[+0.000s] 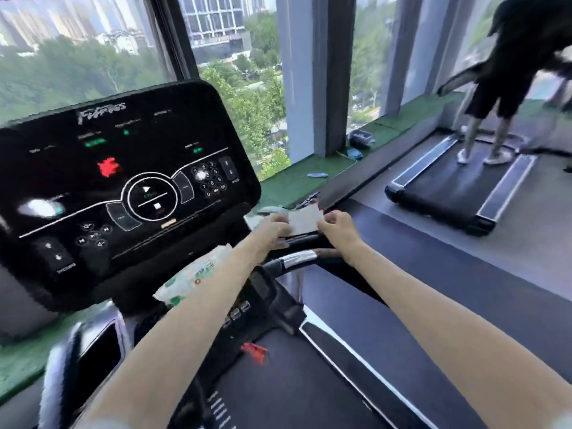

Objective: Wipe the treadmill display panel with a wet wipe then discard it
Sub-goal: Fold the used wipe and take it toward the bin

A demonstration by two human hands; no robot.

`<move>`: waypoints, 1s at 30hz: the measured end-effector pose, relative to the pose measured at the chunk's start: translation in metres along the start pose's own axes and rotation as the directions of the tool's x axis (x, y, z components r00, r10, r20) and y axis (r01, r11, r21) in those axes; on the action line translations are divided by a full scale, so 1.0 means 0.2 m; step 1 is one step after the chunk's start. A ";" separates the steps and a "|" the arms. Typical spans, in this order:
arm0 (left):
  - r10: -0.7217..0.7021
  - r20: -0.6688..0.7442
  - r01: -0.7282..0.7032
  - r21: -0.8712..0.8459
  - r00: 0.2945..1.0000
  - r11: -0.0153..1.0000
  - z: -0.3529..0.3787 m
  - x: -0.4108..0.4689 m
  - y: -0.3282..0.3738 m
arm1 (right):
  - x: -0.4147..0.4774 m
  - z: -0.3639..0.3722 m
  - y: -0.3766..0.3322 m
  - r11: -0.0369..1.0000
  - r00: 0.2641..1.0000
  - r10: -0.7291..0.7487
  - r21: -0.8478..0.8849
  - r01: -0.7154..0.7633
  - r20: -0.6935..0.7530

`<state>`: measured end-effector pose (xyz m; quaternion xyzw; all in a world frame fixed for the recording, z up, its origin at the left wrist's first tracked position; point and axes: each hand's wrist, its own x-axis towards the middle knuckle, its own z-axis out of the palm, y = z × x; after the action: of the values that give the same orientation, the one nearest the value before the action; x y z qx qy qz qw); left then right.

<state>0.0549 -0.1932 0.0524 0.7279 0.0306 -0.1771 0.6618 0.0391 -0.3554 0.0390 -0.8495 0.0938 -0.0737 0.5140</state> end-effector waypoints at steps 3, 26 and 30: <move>0.047 0.126 -0.059 0.094 0.991 0.994 0.29 0.00 0.01 | -0.09 -0.26 0.15 0.989 0.987 0.128 0.092 -0.120 -0.094; -0.427 0.824 -0.166 0.511 0.372 0.843 3.37 -1.29 -0.73 | -2.32 -2.43 1.73 0.522 0.287 0.852 0.688 -0.503 -0.437; -0.526 0.804 -0.226 0.587 0.277 0.778 3.57 -1.44 -0.95 | -2.55 -2.42 1.91 0.390 0.151 0.920 0.794 -0.467 -0.363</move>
<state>-0.4223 -0.8111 -0.0865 0.6358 -0.3512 -0.6386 0.2544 -0.5949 -0.8245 -0.0912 -0.3932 0.6838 -0.1948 0.5830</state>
